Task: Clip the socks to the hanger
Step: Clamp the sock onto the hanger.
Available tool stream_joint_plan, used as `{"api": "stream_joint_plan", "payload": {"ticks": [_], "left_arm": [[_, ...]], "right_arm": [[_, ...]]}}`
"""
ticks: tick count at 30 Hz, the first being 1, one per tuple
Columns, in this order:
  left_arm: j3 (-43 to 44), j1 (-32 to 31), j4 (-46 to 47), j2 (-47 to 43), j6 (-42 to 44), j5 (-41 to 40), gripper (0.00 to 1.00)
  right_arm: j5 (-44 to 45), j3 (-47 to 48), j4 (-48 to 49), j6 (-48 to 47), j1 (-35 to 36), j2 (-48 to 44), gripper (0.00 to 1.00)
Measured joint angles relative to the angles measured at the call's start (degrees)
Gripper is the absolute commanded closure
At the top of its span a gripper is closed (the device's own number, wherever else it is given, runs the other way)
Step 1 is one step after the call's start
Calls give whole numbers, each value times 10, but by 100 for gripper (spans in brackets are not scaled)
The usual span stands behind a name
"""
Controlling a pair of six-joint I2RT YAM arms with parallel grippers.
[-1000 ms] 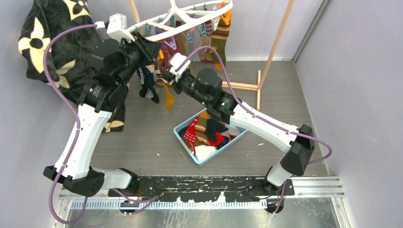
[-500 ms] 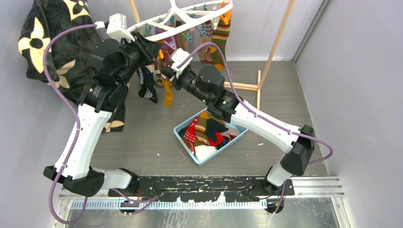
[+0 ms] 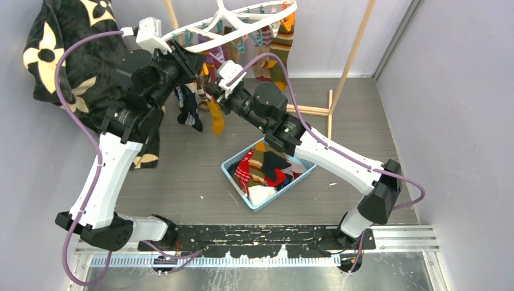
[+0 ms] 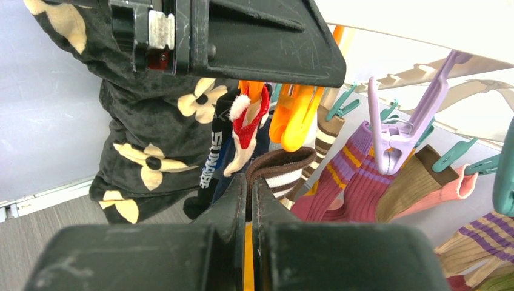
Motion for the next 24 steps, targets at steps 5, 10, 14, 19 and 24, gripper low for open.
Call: {"api": "stream_joint_plan", "payload": {"ticks": [5, 10, 14, 19, 24], "left_arm": [[0, 0, 0, 0, 0, 0, 100], [0, 0, 0, 0, 0, 0, 100], [0, 0, 0, 0, 0, 0, 100], [0, 0, 0, 0, 0, 0, 100], [0, 0, 0, 0, 0, 0, 100]], "right_arm": [[0, 8, -2, 0, 0, 0, 99], [-1, 15, -4, -2, 0, 0, 99], [-2, 16, -5, -3, 0, 0, 99], [-15, 19, -9, -4, 0, 0, 99], [-22, 35, -17, -7, 0, 0, 99]]}}
